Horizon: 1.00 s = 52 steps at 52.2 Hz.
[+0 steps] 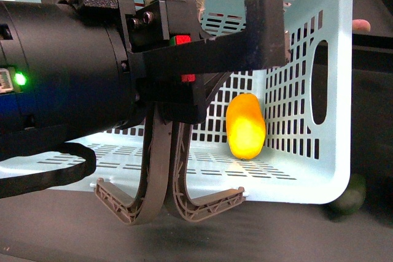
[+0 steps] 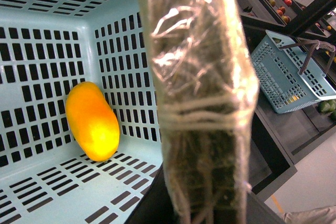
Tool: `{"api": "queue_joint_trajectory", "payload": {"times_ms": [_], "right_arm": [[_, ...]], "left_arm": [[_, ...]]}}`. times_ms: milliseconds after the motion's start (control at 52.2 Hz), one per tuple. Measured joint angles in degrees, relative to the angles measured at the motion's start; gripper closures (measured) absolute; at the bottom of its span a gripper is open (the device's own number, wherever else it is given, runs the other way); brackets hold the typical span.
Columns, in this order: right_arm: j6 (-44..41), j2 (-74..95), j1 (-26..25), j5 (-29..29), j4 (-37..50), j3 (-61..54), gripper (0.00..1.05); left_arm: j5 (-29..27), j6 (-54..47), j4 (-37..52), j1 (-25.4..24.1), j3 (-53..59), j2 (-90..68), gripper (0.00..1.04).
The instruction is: Pick mango with right arm and hold basket with left
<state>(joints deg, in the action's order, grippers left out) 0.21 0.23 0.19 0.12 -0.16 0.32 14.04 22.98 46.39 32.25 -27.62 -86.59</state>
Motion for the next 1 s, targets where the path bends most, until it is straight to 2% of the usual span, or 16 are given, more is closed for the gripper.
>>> {"api": "queue_joint_trajectory", "payload": {"times_ms": [77,402,460,632,728,996], "right_arm": [[-0.09,0.0,0.0,0.0,0.0,0.0,1.0],[-0.07,0.0,0.0,0.0,0.0,0.0,0.52],[-0.07,0.0,0.0,0.0,0.0,0.0,0.44],[0.0,0.0,0.0,0.0,0.0,0.0,0.06],[-0.07,0.0,-0.02,-0.02,0.0,0.0,0.09],[-0.04,0.0,-0.02,0.02,-0.02,0.0,0.08]], "left_arm": [[0.0,0.0,0.0,0.0,0.0,0.0,0.97],[-0.02,0.0,0.0,0.0,0.0,0.0,0.97],[-0.02,-0.02,0.0,0.0,0.0,0.0,0.97],[-1.03,-0.24,0.26,0.2,0.0,-0.07,0.97],[-11.32,1.09,2.6,0.55,-1.2,-3.3,0.97],[-20.11,12.66,3.32,-5.27,-11.82,-14.34,0.98]]}}
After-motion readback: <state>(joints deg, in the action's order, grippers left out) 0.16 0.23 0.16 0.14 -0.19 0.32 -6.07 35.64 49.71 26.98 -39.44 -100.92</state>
